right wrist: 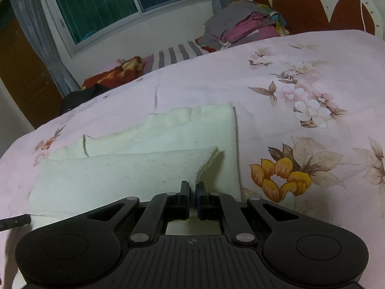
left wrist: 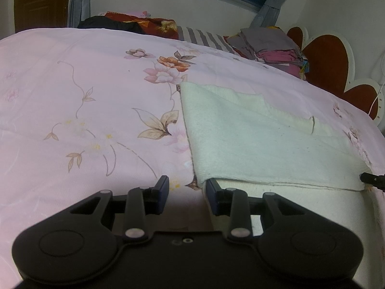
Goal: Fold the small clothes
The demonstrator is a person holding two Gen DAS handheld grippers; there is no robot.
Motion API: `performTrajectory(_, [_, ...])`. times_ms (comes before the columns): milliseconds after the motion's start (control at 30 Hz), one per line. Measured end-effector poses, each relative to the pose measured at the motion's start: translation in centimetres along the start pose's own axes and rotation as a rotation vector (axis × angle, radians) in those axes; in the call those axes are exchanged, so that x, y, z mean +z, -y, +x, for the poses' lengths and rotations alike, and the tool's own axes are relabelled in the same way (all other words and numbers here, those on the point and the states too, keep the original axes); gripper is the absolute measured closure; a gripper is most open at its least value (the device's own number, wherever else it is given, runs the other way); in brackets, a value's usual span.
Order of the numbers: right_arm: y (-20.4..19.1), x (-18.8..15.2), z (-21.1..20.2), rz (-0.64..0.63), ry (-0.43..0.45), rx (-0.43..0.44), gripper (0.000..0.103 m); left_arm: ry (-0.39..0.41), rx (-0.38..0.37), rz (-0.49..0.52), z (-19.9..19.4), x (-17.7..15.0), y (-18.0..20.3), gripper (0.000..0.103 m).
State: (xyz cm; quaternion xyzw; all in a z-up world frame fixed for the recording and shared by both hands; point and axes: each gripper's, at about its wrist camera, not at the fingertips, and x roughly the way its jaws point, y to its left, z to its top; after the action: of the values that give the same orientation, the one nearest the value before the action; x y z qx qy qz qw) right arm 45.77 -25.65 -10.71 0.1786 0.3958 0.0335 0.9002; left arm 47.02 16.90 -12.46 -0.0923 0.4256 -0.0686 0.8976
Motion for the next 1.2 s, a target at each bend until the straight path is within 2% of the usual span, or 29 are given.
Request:
performTrajectory(167, [0.7,-0.1,1.1,0.011,-0.041,-0.007,0.098,-0.014,-0.004,0.025,0.0,0.1,0.1,0.066])
performTrajectory(200, [0.7,0.0,0.8,0.011,-0.040,-0.012,0.098,-0.026,-0.012,0.038,-0.2,0.3,0.2,0.061])
performTrajectory(267, [0.7,0.2,-0.4,0.016,-0.006,-0.037,0.075,-0.013,-0.003,0.034,-1.2,0.5,0.0,0.050])
performTrajectory(300, [0.7,0.2,-1.3,0.014,0.037,-0.060,0.057,0.036,0.005,0.042,-2.1,0.6,0.0,0.049])
performTrajectory(333, [0.7,0.4,-2.1,0.006,0.075,-0.062,0.056,0.078,0.000,0.055,-2.8,0.8,0.2,0.048])
performTrajectory(400, [0.5,1.1,-2.4,-0.010,0.103,-0.047,0.056,0.134,-0.030,0.055,-3.1,1.9,0.8,0.049])
performTrajectory(467, [0.0,1.8,-1.6,-0.027,0.086,-0.023,0.059,0.149,-0.076,0.067,-2.0,3.4,2.1,0.049])
performTrajectory(500, [-0.7,2.2,-0.9,-0.053,0.076,-0.011,0.068,0.146,-0.087,0.085,-1.0,4.2,2.8,0.049])
performTrajectory(533, [-1.4,2.4,-0.1,-0.074,0.065,-0.001,0.071,0.139,-0.095,0.106,0.2,4.8,3.6,0.050])
performTrajectory(667, [-3.5,3.0,3.4,-0.127,0.018,0.031,0.071,0.078,-0.108,0.117,5.6,6.8,4.7,0.050])
performTrajectory(733, [-2.7,3.2,5.2,-0.105,-0.029,-0.023,0.071,0.059,-0.068,0.111,7.3,7.4,3.4,0.050])
performTrajectory(800, [-1.1,3.4,5.7,-0.092,-0.016,-0.127,0.071,0.056,-0.102,0.067,7.5,7.8,1.2,0.052])
performTrajectory(867, [-0.2,3.8,5.2,-0.044,-0.018,-0.131,0.071,0.054,-0.116,0.043,6.4,8.3,0.9,0.052])
performTrajectory(900, [-0.5,4.0,4.7,-0.037,0.000,-0.132,0.071,0.086,-0.120,0.065,5.6,8.3,1.5,0.051])
performTrajectory(967, [-2.3,4.0,4.0,-0.043,0.045,-0.084,0.070,0.102,-0.168,0.105,5.0,8.1,3.7,0.050])
performTrajectory(1033, [-5.7,3.8,5.0,-0.060,0.011,0.036,0.071,0.091,-0.186,0.187,5.3,7.6,6.7,0.050])
performTrajectory(1100, [-9.3,2.8,6.6,-0.111,-0.037,0.110,0.070,0.061,-0.203,0.237,6.3,6.9,9.1,0.050])
performTrajectory(1200, [-12.3,1.6,8.4,-0.168,-0.071,0.127,0.071,0.019,-0.219,0.230,7.6,5.6,9.8,0.050])
